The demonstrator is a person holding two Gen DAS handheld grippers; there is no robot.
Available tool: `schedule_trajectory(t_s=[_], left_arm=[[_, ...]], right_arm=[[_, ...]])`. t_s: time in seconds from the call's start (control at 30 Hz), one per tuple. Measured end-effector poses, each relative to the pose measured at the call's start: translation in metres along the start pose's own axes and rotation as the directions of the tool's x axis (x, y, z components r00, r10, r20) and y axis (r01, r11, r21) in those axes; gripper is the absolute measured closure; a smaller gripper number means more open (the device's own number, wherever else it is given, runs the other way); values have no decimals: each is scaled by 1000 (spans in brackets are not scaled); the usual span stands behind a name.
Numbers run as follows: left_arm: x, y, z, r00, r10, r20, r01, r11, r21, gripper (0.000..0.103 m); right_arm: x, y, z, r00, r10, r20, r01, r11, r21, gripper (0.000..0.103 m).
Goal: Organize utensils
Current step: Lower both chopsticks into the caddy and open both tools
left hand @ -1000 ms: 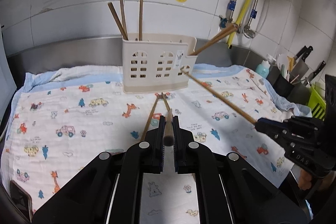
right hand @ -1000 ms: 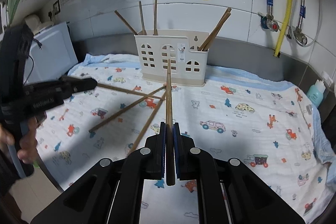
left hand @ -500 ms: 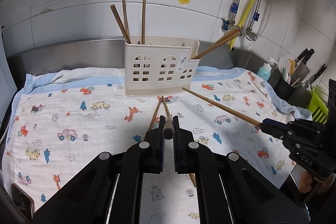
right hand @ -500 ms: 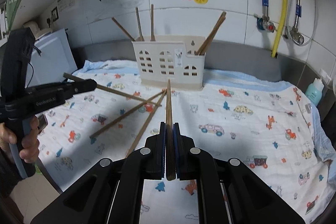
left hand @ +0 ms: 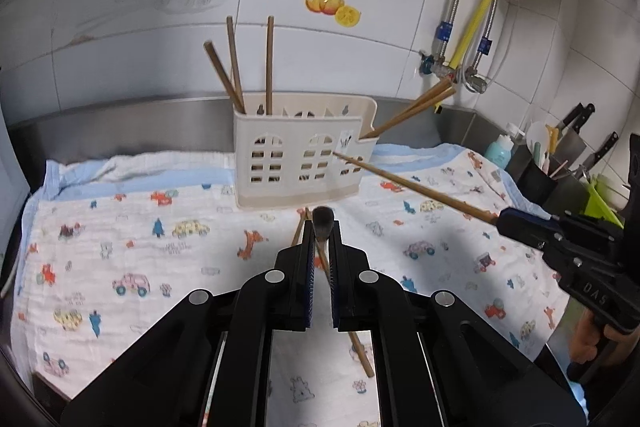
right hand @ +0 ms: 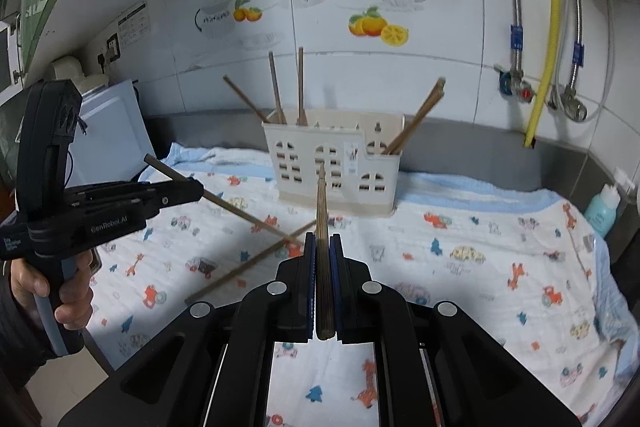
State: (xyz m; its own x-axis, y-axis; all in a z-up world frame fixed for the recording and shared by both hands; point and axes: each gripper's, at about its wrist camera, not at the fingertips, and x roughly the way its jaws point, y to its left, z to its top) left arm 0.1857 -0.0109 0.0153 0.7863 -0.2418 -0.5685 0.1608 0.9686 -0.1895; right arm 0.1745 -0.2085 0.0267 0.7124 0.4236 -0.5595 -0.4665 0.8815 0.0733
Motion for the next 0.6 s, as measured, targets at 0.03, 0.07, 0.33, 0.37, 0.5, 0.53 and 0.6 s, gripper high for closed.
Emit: schedule_trajectory(t_s=[0.03, 0.07, 0.33, 0.37, 0.5, 0.53, 0.6], left_arm=[[0, 0, 4, 1000, -1, 1, 1, 1000, 2, 98], [0, 0, 7, 1000, -8, 2, 8, 1000, 2, 98], [-5, -8, 37, 1000, -11, 28, 10, 999, 51, 98], [-7, -9, 41, 999, -11, 35, 9, 998, 55, 98], [-13, -14, 56, 998, -18, 57, 14, 998, 66, 98], [-15, -15, 59, 998, -20, 63, 16, 998, 67, 98], [-21, -17, 69, 996, -16, 86, 10, 997, 77, 98]], right_arm=[[-1, -1, 4, 1000, -1, 4, 1, 1000, -2, 96], [-1, -2, 8, 1000, 0, 5, 0, 1000, -4, 96], [-9, -10, 46, 1000, -21, -4, 21, 998, -65, 96], [-11, -12, 52, 1000, -27, -7, 26, 997, -71, 96], [-11, -25, 70, 998, -31, -46, 27, 996, -81, 96], [-9, -29, 76, 997, -33, -70, 28, 996, -83, 96], [-5, -35, 86, 994, -40, -98, 31, 995, -90, 96]])
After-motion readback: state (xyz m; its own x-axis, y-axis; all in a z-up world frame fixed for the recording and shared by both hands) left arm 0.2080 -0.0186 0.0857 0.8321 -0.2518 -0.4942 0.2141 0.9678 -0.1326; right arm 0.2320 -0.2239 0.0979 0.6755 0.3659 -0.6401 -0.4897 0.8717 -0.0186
